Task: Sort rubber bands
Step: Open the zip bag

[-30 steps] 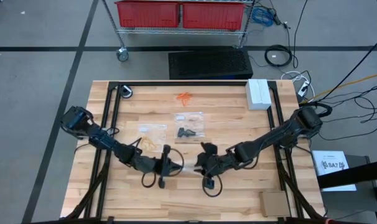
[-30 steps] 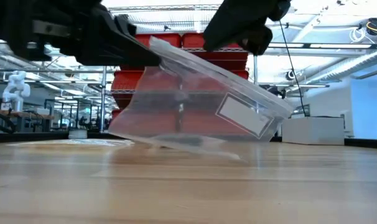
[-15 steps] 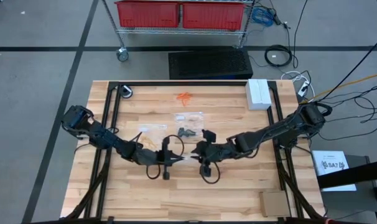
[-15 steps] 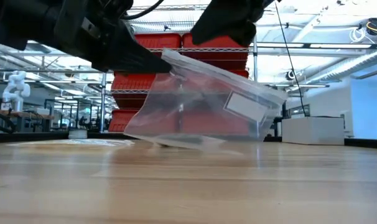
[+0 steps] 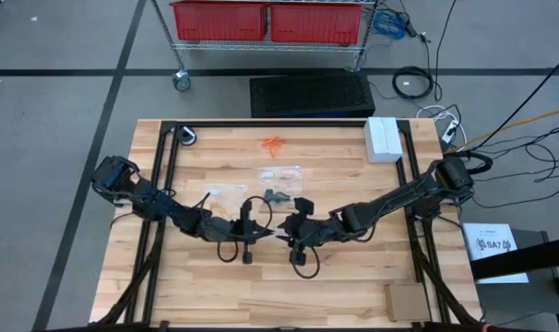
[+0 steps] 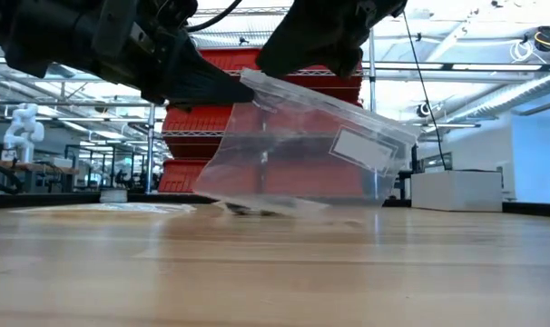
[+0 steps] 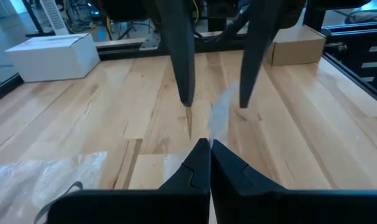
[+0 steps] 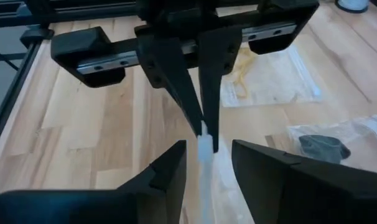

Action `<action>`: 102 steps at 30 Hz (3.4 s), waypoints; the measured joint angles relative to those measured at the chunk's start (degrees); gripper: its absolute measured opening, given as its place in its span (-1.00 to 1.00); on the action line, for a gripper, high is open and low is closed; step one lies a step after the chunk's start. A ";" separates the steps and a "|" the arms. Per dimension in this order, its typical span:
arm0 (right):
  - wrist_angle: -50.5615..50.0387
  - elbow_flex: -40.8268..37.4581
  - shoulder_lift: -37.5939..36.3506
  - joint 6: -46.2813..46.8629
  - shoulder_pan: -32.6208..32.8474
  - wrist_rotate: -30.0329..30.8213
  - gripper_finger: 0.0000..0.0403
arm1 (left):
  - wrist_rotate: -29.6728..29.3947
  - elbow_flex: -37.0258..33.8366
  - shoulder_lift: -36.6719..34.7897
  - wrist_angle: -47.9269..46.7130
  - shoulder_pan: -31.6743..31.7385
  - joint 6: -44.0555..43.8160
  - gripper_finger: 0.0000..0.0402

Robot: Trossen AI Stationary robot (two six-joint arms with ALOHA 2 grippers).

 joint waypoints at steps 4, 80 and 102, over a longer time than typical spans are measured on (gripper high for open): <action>0.11 0.00 0.00 -0.25 -0.04 0.00 -0.42 | 0.00 0.00 0.02 0.02 0.35 0.00 -1.00; -17.70 6.93 -0.17 -7.75 -10.35 -7.86 -0.48 | 18.17 0.00 -1.66 -2.05 16.43 6.36 -1.00; -22.81 7.04 -0.26 -3.89 -9.62 -6.97 -0.94 | 19.74 -0.04 -7.30 -4.42 18.38 8.13 -1.00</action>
